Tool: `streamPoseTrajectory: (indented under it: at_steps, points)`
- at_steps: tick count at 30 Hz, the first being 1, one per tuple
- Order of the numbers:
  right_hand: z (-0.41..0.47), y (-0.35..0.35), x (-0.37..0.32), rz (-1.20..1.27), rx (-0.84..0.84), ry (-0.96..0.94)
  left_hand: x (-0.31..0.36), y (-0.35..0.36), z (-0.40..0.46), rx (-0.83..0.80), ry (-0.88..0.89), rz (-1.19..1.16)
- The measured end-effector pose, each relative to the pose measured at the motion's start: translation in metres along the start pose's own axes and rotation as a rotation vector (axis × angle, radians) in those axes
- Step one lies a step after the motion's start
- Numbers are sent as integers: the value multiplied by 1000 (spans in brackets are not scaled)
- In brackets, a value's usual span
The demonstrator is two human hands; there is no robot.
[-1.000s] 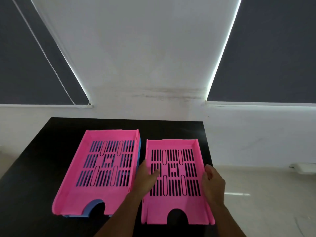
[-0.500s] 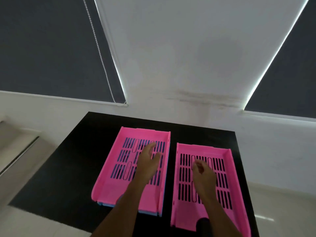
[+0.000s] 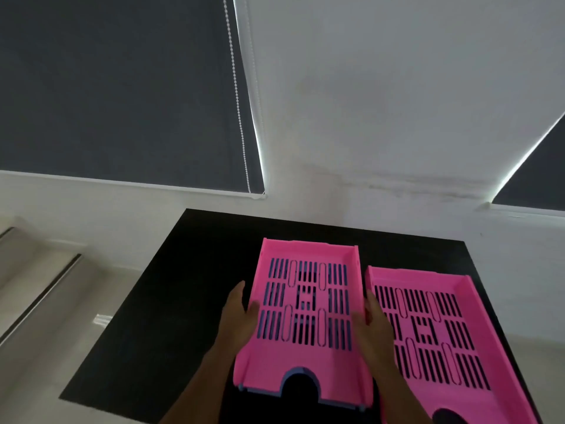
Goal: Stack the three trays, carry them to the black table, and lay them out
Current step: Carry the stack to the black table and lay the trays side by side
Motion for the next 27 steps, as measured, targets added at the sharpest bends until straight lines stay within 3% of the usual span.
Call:
streamPoseTrajectory:
  at_steps: [3,6,10,18,27]
  points:
    - [-5,2,8,-72,6,49,-8,16,-3,-169,48,-37]
    - [-5,3,9,-121,13,69,-12,21,-2,-173,122,-72]
    - [-5,4,6,-121,34,82,-14,16,6,-179,88,-99]
    - [-10,42,-39,-49,41,0,-25,-43,33,-113,102,-120]
    - [-37,174,-96,-34,-76,-141,-105,-166,58,24,33,-42]
Point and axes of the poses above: each hand's wrist, its own z-axis towards the middle knuckle, its own y-axis out of the palm, x = y × z, the point moved 8 cm from there along z, towards the middle knuckle
